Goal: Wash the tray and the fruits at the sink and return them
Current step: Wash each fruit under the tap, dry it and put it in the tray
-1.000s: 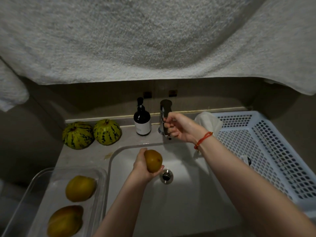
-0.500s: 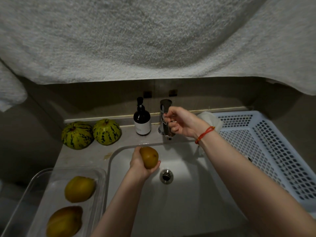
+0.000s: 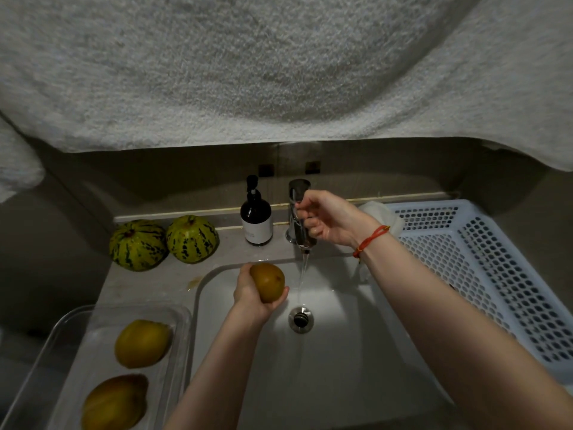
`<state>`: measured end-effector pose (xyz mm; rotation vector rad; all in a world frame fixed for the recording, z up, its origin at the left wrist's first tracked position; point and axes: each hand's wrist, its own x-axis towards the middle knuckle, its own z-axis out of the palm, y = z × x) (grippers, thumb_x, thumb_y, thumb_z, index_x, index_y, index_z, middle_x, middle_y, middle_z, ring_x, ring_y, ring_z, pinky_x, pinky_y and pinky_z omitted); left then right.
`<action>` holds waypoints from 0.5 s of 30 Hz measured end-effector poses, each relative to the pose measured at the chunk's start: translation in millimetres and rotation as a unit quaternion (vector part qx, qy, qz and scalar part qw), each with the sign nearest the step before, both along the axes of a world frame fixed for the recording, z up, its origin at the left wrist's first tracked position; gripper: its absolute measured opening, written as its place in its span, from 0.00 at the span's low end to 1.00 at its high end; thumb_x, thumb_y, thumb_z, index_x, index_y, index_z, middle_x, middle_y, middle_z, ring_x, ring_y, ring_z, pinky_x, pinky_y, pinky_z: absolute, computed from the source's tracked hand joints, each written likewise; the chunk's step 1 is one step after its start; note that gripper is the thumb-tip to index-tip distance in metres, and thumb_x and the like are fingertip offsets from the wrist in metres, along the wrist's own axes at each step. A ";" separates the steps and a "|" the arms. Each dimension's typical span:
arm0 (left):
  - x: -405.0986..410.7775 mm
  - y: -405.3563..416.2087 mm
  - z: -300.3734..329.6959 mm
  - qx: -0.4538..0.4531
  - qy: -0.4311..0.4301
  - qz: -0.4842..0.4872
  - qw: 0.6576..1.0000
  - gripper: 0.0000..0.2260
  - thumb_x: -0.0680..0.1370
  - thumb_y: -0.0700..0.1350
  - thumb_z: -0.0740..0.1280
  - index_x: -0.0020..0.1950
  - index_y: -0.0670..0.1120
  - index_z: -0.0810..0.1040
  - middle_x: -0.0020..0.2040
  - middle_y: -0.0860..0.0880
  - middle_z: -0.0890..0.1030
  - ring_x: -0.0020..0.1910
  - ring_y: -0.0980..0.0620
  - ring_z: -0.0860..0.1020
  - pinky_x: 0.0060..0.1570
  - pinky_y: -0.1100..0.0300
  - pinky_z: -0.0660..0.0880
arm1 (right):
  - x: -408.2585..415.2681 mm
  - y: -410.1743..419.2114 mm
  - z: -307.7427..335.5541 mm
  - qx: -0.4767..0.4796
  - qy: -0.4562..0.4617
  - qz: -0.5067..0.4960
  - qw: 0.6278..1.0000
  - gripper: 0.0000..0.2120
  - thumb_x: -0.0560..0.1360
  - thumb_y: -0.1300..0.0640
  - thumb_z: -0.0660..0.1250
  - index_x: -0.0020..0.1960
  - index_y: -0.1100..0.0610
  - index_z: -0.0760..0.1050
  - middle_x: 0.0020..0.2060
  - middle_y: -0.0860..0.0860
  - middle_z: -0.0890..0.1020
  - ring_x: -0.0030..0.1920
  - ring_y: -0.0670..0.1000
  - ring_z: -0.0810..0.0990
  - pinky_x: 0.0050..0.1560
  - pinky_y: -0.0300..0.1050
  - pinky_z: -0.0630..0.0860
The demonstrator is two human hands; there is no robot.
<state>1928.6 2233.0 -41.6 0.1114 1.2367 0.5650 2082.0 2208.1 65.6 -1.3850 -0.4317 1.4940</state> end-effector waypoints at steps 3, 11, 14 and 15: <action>0.6 0.0 -0.3 -0.001 -0.001 0.000 1.000 0.26 0.74 0.53 0.68 0.69 0.49 0.64 0.66 0.40 0.67 0.53 0.40 0.71 0.39 0.44 0.74 | 1.0 -3.0 -3.1 0.010 -0.003 0.004 1.000 0.07 0.76 0.60 0.57 0.39 0.56 0.67 0.28 0.49 0.67 0.20 0.43 0.63 0.18 0.32 0.57; 13.8 -0.4 -4.0 -0.016 -0.006 -0.020 1.000 0.28 0.74 0.53 0.69 0.70 0.49 0.62 0.67 0.40 0.66 0.62 0.37 0.70 0.43 0.42 0.75 | -8.4 -45.7 -86.8 -0.033 0.005 -0.332 0.943 0.10 0.78 0.62 0.57 0.37 0.56 0.68 0.25 0.49 0.68 0.25 0.47 0.66 0.25 0.37 0.64; 24.2 -6.8 -9.5 0.014 0.001 -0.079 0.997 0.21 0.76 0.52 0.67 0.63 0.46 0.65 0.60 0.39 0.70 0.57 0.37 0.73 0.47 0.42 0.75 | -31.6 -49.1 -120.0 -0.046 0.053 -0.355 0.932 0.13 0.78 0.64 0.57 0.36 0.57 0.66 0.30 0.53 0.68 0.31 0.48 0.68 0.35 0.39 0.67; 28.6 -10.5 -12.2 0.042 0.002 -0.106 0.993 0.16 0.77 0.51 0.66 0.59 0.44 0.68 0.56 0.38 0.72 0.53 0.39 0.75 0.48 0.44 0.75 | -40.3 -44.9 -125.5 -0.046 0.052 -0.323 0.944 0.11 0.78 0.63 0.58 0.37 0.57 0.68 0.33 0.55 0.69 0.34 0.49 0.70 0.39 0.41 0.70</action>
